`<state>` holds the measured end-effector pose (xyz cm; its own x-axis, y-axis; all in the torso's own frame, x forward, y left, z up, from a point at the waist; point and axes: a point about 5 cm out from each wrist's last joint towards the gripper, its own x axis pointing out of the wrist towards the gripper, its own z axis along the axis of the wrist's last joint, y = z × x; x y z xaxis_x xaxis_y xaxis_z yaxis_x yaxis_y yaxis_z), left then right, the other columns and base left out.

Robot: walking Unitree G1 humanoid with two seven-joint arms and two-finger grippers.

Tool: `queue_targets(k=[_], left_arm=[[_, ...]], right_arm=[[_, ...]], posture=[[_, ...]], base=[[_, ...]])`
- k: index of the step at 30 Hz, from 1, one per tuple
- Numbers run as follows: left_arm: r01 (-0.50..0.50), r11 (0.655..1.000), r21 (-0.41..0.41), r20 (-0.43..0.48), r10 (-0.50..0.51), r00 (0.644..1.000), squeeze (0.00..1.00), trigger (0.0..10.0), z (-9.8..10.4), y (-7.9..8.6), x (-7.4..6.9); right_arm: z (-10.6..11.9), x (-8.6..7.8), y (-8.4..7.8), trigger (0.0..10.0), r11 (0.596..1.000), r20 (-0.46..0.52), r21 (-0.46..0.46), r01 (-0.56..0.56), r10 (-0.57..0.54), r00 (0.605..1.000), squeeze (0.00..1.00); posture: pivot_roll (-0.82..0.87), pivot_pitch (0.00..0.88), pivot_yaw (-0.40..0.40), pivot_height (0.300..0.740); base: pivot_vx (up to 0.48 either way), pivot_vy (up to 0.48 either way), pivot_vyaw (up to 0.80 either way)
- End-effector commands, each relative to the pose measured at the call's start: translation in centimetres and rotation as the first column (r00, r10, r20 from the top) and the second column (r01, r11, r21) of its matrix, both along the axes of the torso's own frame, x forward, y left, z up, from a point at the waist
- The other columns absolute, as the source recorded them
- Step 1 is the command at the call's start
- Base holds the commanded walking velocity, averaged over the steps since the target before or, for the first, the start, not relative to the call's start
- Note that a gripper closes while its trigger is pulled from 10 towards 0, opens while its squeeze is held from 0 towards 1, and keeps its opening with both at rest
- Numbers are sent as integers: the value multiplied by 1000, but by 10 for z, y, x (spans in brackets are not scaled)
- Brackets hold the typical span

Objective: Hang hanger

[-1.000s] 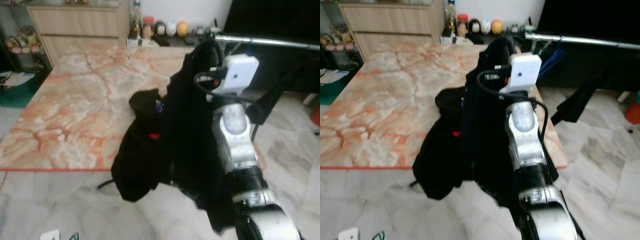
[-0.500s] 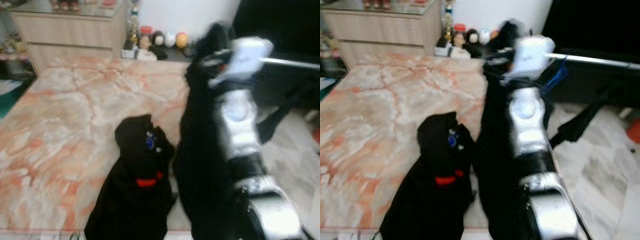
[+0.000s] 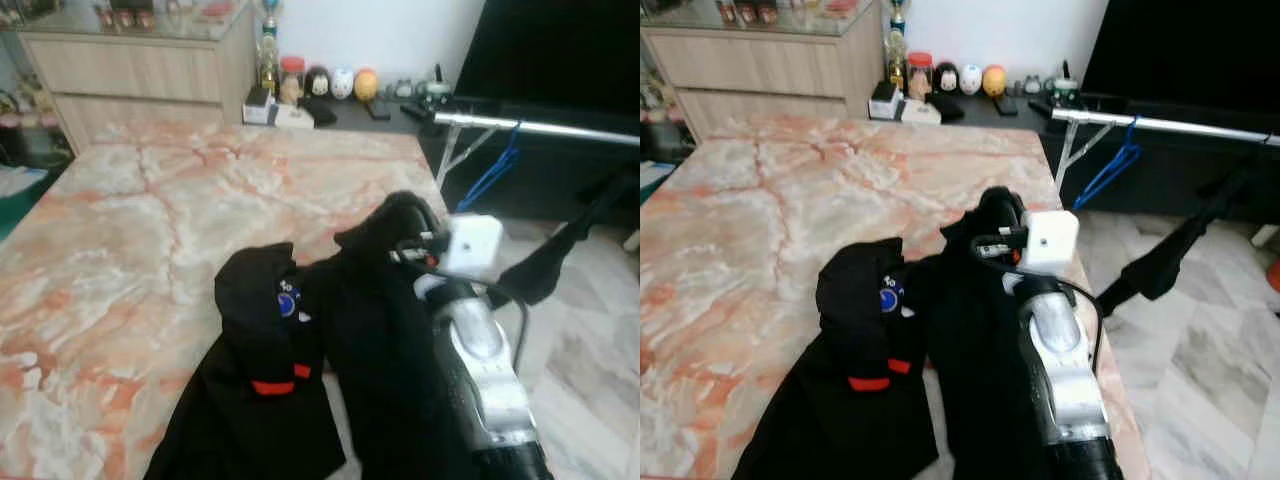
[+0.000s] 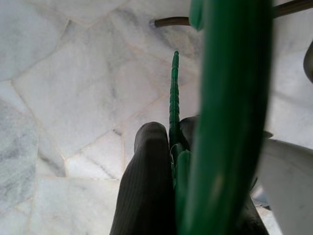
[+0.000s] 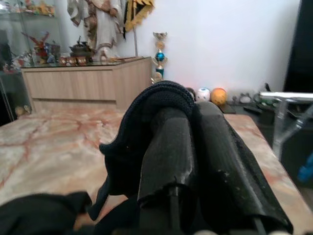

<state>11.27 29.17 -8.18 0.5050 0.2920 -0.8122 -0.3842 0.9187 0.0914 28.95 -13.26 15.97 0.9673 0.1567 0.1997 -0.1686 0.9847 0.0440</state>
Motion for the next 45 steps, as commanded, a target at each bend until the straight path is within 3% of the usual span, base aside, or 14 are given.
queue_targets(k=[1, 9, 10, 11, 20, 27, 37, 42, 43, 44, 45], left_arm=[[8, 1000, -6, -25, -8, 1000, 0, 10000, -1, 1, -4], [35, 999, -4, -24, -35, 999, 0, 10000, 1, 2, 0], [48, 999, -4, -22, -48, 999, 0, 10000, 1, 1, 4], [55, 998, -5, -22, -55, 998, 0, 10000, 1, 0, 6], [80, 997, -14, -10, -81, 997, 0, 10000, 0, -15, 21], [102, 994, -34, -24, -103, 994, 0, 10000, -7, -28, 13], [82, 997, 4, -40, -82, 996, 0, 10000, 4, 13, -4], [81, 997, 9, -40, -80, 996, 0, 10000, 7, 19, -2], [81, 997, 8, -38, -81, 996, 0, 10000, 8, 19, 0], [81, 997, 8, -38, -81, 996, 0, 10000, 8, 19, 0], [82, 997, 8, -36, -82, 996, 0, 10000, 8, 18, 3]], right_arm=[[1, -7, -3, 10000, 1000, -40, -12, 13, -13, 999, 0], [-33, -25, -10, 10000, 995, -269, -74, 63, -81, 960, 0], [-33, -24, -9, 10000, 996, -274, -65, 57, -72, 959, 616], [-32, -23, -8, 10000, 997, -276, -61, 52, -67, 959, 1000], [-27, -19, -4, 10000, 998, -279, -55, 40, -54, 959, 1000], [-26, -20, 0, 10000, 998, -283, -43, 34, -45, 958, 1000], [-24, -17, 3, 10000, 999, -272, -33, 30, -38, 962, 1000], [-24, -16, 3, 10000, 999, -271, -37, 29, -38, 962, 1000], [-24, -16, 4, 10000, 999, -269, -42, 25, -35, 962, 875], [-24, -16, 4, 10000, 999, -269, -42, 25, -35, 962, 875], [-24, -16, 5, 10000, 998, -267, -53, 19, -33, 963, 0]], posture=[[108, 0, -47, 740], [95, 0, -51, 740], [101, 0, -53, 740], [101, 0, -55, 740], [107, 0, -58, 740], [102, 0, -54, 740], [103, 0, -52, 740], [103, 0, -53, 740], [104, 0, -53, 740], [104, 0, -53, 740], [104, 0, -53, 740]], base=[[0, 0, 0], [0, 0, 0], [0, 0, 0], [0, 0, 0], [0, 0, 0], [0, 0, 0], [-157, 0, 0], [-262, 0, 0], [-262, 0, 0], [-262, 0, 0], [-262, 0, 0]])
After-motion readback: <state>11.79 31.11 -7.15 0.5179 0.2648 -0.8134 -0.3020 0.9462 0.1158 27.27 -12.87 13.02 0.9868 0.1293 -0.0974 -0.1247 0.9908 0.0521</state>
